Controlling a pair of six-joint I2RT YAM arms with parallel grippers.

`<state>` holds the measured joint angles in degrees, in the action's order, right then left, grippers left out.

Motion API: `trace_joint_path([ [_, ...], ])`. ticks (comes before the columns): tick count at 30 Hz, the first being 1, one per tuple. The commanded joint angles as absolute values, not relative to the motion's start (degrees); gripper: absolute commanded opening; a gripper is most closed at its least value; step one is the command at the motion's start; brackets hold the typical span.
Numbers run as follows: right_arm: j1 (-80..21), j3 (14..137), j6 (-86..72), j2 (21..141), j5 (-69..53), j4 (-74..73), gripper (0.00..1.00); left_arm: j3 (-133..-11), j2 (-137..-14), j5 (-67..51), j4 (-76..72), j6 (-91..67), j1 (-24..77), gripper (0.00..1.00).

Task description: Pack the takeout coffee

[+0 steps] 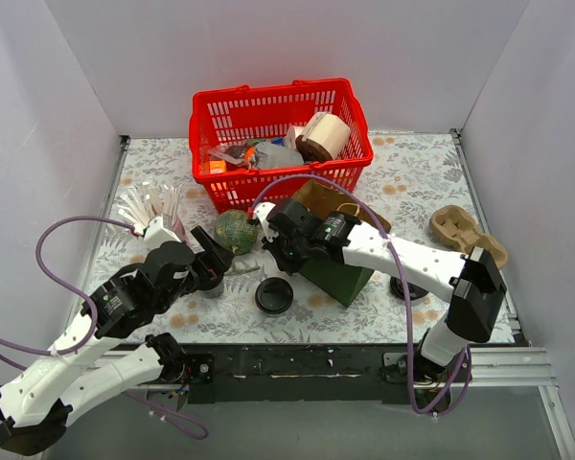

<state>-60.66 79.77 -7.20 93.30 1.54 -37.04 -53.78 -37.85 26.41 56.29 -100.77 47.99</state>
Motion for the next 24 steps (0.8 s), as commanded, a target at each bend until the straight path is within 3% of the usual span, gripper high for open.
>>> trace_joint_path([
  [1,-60.8,79.4,-6.2,91.1,3.0,-35.6,0.01,-53.3,-37.0,26.9,55.8,-100.5,48.1,0.98],
  [5,-60.8,80.0,-8.1,92.9,3.9,-37.2,0.05,-53.2,-36.9,26.6,55.8,-100.5,48.1,0.98],
  [7,-60.8,80.3,-7.0,93.5,0.5,-36.9,0.22,-53.2,-36.8,26.6,56.1,-100.5,48.1,0.98],
  [8,-60.8,80.5,-6.3,93.6,-1.8,-36.6,0.36,-53.1,-36.9,26.6,56.2,-100.5,48.1,0.98],
  [11,-60.8,80.4,-3.5,94.0,-5.4,-35.9,0.48,-53.0,-36.7,26.6,56.2,-100.5,48.1,0.98],
  [17,-60.8,80.9,3.4,95.2,-12.7,-34.0,0.54,-52.6,-36.0,26.4,56.0,-100.3,48.1,0.98],
  [24,-60.7,82.9,12.7,99.1,-13.0,-34.5,0.59,-52.8,-35.8,26.2,56.5,-100.0,48.1,0.98],
])
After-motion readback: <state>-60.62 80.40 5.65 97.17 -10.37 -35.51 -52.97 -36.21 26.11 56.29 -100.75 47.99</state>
